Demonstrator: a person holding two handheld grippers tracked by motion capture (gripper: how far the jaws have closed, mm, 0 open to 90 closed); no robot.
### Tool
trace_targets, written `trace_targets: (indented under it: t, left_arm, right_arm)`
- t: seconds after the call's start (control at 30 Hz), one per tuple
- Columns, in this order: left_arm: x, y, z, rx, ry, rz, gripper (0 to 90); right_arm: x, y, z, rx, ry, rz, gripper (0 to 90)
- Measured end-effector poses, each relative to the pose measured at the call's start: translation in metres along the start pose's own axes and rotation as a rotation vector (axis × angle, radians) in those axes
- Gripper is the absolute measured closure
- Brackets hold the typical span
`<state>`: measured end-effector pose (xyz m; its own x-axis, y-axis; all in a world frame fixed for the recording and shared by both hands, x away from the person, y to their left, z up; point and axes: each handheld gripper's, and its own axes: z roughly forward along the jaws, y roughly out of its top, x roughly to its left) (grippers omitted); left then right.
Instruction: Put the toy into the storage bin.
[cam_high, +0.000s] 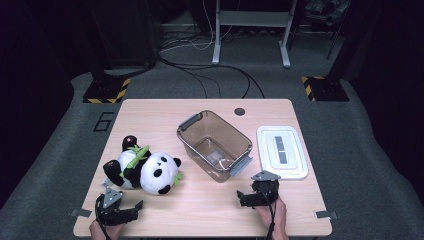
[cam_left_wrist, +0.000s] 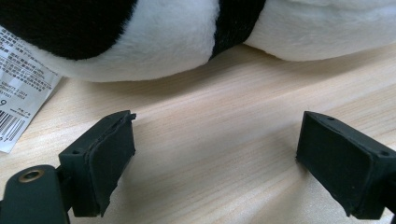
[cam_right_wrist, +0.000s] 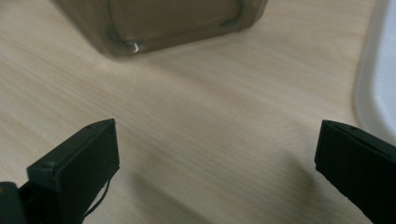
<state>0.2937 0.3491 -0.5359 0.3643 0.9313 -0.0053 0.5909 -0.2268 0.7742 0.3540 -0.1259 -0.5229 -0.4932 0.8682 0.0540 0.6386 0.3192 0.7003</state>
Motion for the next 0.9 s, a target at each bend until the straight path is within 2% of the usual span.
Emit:
trace_targets:
  t: [0.03,0.2,0.23,0.33,0.57,0.6,0.7,0.9]
  left_arm:
    - [0.0,0.0,0.0,0.0,0.0,-0.002,10.8]
    - [0.0,0.001,0.0,0.006,-0.006,0.005,9.7]
    - [0.0,0.001,0.001,0.007,-0.008,0.007,9.3]
    - [0.001,0.002,0.0,0.023,-0.018,0.003,7.4]
    - [-0.001,0.005,-0.007,0.009,-0.033,-0.003,6.1]
    - [-0.002,0.008,-0.013,0.007,-0.044,0.005,6.1]
    - [-0.001,0.011,-0.02,-0.015,-0.069,-0.014,5.1]
    - [0.005,0.015,-0.031,-0.035,-0.091,-0.047,4.5]
  right_arm:
    - [0.0,-0.001,0.002,0.008,0.007,-0.021,0.0]
    - [0.005,-0.004,0.005,-0.011,-0.018,-0.037,0.0]
    - [0.005,-0.004,0.005,-0.009,-0.022,-0.056,0.0]
    - [0.006,-0.005,0.005,-0.016,-0.022,-0.056,0.0]
    - [0.005,-0.005,0.005,-0.014,-0.018,-0.064,0.0]
    - [0.005,-0.005,0.005,-0.014,-0.019,-0.064,0.0]
    - [0.005,-0.005,0.006,-0.015,-0.018,-0.069,0.0]
    - [0.005,-0.005,0.006,-0.015,-0.017,-0.07,0.0]
